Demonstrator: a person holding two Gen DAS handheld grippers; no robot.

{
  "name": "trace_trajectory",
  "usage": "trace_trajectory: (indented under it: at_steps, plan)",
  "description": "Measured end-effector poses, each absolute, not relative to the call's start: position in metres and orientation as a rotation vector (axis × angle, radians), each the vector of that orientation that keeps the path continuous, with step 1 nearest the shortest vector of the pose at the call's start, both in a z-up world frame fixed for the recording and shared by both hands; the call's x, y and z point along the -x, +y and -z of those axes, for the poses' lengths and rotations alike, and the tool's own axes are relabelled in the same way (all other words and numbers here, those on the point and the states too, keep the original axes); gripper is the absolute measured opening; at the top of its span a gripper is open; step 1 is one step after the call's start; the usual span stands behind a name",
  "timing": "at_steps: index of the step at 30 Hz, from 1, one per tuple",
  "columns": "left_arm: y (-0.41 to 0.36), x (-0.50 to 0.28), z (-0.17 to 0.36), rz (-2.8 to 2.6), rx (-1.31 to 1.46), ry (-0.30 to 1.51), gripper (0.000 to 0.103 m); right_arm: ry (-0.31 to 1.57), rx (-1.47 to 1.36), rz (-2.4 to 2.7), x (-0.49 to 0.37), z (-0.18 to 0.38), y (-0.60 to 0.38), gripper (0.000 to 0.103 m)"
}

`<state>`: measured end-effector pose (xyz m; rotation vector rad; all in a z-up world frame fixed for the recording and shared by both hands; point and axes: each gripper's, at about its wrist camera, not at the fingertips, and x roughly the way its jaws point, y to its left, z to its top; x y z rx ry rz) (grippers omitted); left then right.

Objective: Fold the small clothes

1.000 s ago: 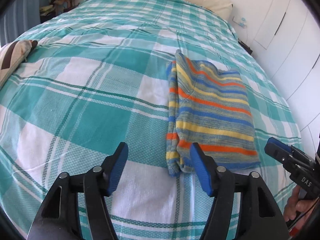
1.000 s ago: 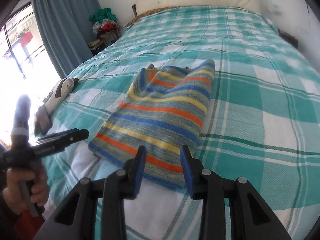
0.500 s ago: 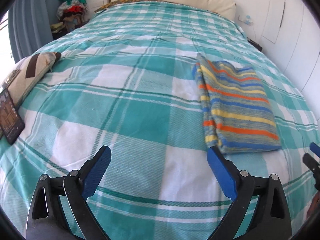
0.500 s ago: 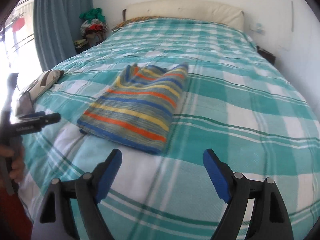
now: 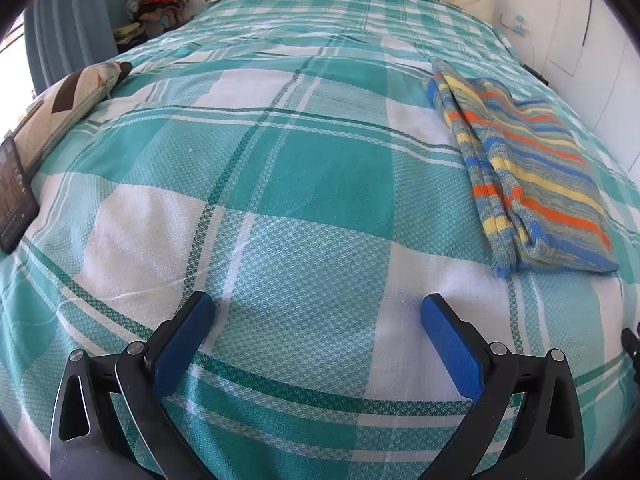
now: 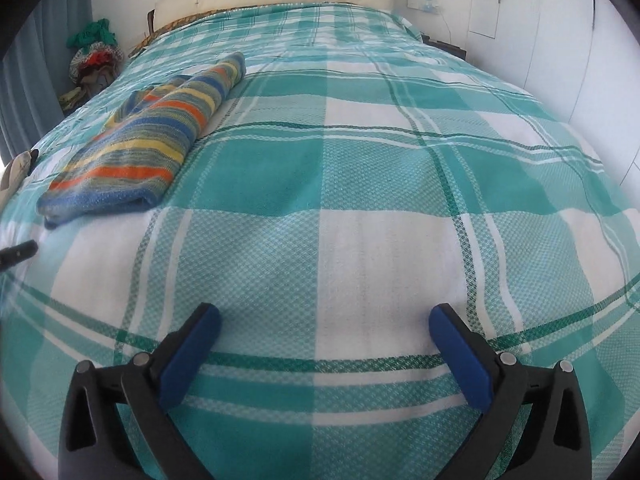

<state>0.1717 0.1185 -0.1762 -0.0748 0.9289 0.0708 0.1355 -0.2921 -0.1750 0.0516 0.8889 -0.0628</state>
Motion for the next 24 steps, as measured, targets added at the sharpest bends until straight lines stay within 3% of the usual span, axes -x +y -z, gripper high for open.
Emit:
trace_trajectory:
  at_steps: [24]
  plan:
    - [0.1172,-0.1716,0.1773,-0.076,0.066,0.925,0.102,0.891,-0.030,0.070,-0.1360,0.1754,-0.2885,0.103]
